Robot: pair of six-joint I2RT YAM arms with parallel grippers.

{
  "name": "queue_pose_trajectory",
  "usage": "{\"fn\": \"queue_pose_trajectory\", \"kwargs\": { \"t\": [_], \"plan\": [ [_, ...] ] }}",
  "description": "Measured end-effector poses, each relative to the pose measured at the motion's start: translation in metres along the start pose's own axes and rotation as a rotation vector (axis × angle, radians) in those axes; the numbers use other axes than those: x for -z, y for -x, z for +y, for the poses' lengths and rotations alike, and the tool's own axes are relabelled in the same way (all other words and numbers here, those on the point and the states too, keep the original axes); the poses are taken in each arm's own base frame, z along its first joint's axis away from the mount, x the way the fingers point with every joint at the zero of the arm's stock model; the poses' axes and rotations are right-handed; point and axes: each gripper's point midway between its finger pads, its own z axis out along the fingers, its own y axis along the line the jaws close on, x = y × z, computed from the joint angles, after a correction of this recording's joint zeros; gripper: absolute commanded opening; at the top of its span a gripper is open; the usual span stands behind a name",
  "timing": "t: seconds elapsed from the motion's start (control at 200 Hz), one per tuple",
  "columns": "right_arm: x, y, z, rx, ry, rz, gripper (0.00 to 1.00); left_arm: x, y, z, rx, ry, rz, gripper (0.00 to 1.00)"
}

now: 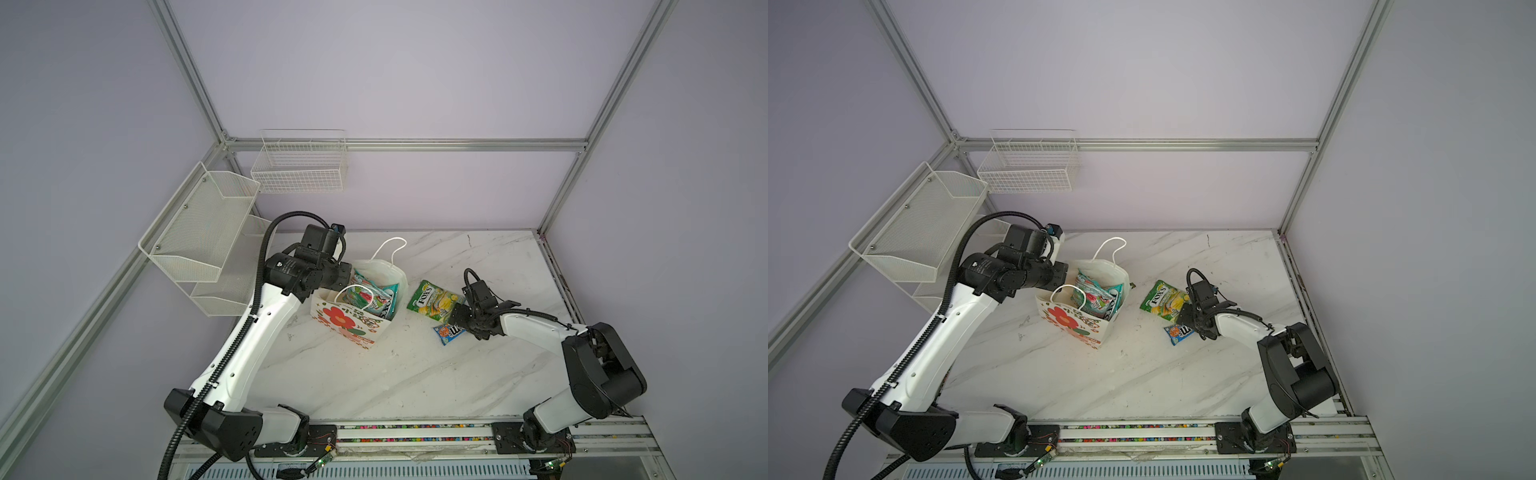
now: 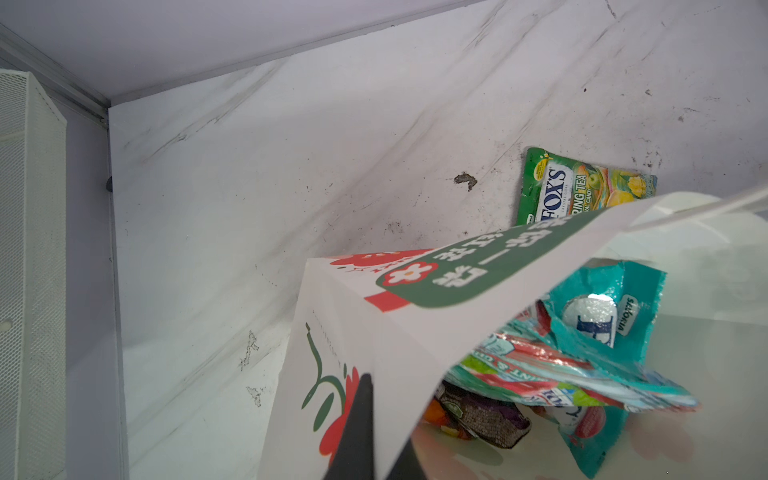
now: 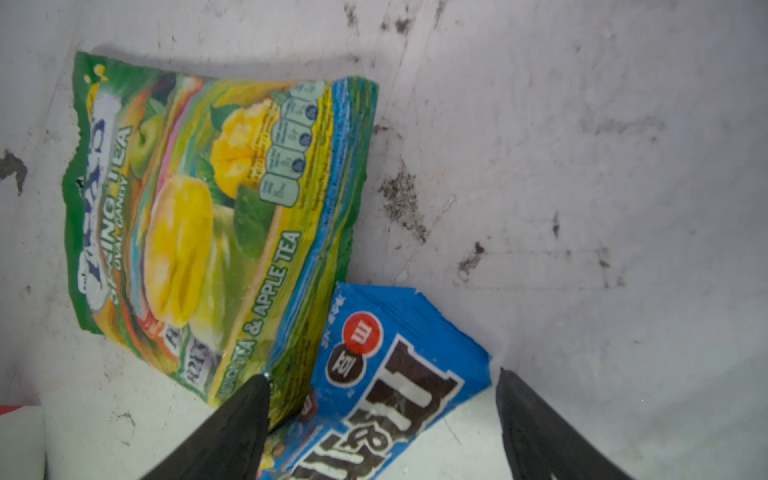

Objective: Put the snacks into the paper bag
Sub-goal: 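Close the right gripper on the M&M's pack's end, then lift the M&M's pack upward with the right gripper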

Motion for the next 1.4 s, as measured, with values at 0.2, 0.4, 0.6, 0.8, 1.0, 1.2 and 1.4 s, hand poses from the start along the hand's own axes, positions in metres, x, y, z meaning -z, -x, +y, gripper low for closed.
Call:
{"fn": "queue_pose_trajectory", "kwargs": {
  "t": [0.2, 0.4, 0.6, 0.8, 1.0, 1.2, 1.4],
  "plan": [
    [-0.005, -0.01, 0.008, 0.034, -0.001, 0.005, 0.58, -0.003, 0.002, 0.01, 0.025, 0.013, -0.001, 0.0],
    [-0.01, -0.009, 0.017, 0.04, 0.036, 0.006, 0.36, -0.002, 0.002, 0.008, 0.028, -0.001, -0.002, 0.0],
    [-0.006, -0.007, 0.02, 0.046, 0.045, -0.007, 0.23, 0.0, 0.002, 0.008, 0.03, -0.002, -0.007, 0.0],
    [0.013, -0.002, 0.019, 0.07, 0.022, -0.043, 0.21, 0.0, 0.002, 0.009, 0.034, -0.007, -0.006, 0.0],
    [0.041, 0.014, 0.026, 0.08, 0.03, -0.117, 0.17, 0.0, 0.002, 0.007, 0.034, -0.015, -0.006, 0.0],
    [0.061, 0.028, 0.03, 0.089, 0.021, -0.171, 0.13, 0.0, 0.002, 0.007, 0.034, -0.018, -0.006, 0.0],
    [0.097, 0.038, 0.048, 0.109, 0.088, -0.242, 0.12, 0.0, 0.002, 0.006, 0.035, -0.024, -0.007, 0.0]
  ]
}}
